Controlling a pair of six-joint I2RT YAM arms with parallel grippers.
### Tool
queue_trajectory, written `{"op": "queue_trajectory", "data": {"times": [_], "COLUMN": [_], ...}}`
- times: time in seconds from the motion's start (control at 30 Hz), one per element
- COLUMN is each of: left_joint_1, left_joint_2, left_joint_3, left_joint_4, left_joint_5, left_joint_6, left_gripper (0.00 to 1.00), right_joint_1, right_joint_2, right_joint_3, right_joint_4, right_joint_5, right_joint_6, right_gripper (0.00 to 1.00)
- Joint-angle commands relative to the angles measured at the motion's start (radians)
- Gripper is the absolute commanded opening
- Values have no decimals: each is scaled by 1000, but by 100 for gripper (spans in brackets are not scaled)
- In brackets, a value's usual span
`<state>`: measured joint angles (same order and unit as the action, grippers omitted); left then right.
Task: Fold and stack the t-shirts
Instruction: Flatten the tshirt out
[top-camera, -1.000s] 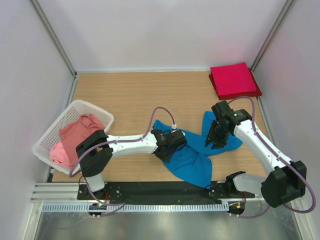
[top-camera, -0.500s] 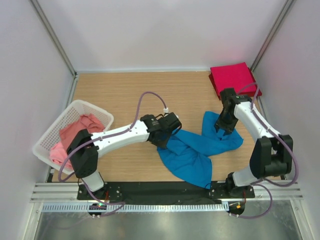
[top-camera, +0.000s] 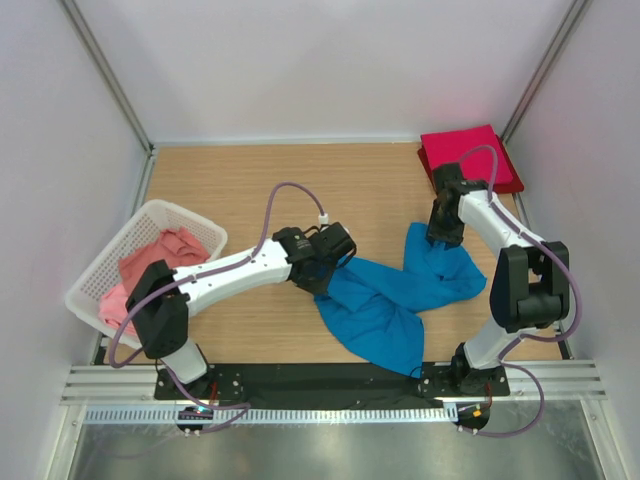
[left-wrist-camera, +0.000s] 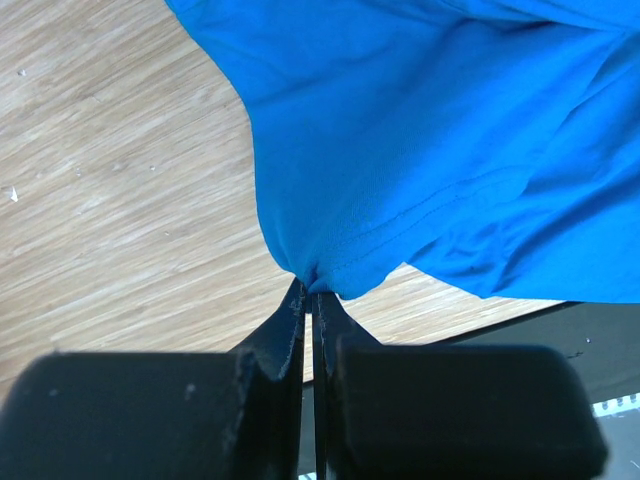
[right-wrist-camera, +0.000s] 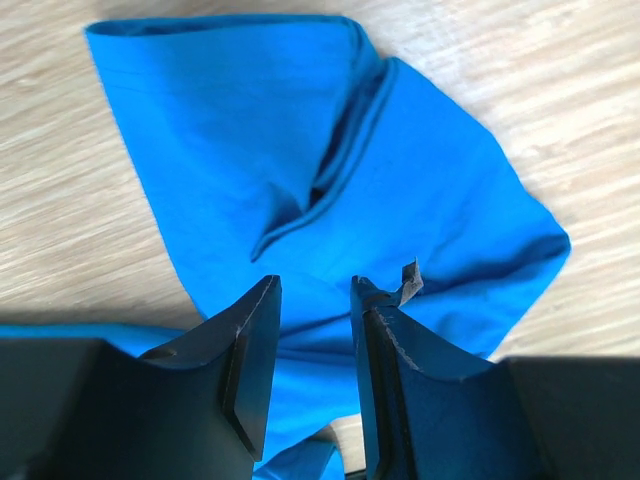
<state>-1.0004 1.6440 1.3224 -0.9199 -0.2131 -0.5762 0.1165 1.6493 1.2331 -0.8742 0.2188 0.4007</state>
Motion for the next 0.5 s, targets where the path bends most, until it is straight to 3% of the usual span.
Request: {"op": "queue_trajectory", "data": {"times": [0.0,0.27,0.47], "left_joint_1": [6,16,29], "left_joint_2": [-36,-29,-32], "left_joint_3": [-9,-15,-23], "left_joint_4": [6,15,18], "left_joint_5": [3,17,24], "left_joint_6": [-14,-7,-2], "left_gripper": [0,0,0], "right_joint_1": [20,132,138], "right_joint_2": [-32,-14,33], "right_joint_3": [-7,-61,-73], "right_joint_4": [63,47,49], "right_joint_5": [-33,80,126], "right_joint_6": [-56,-69,-72], "right_gripper": [42,41,40]}}
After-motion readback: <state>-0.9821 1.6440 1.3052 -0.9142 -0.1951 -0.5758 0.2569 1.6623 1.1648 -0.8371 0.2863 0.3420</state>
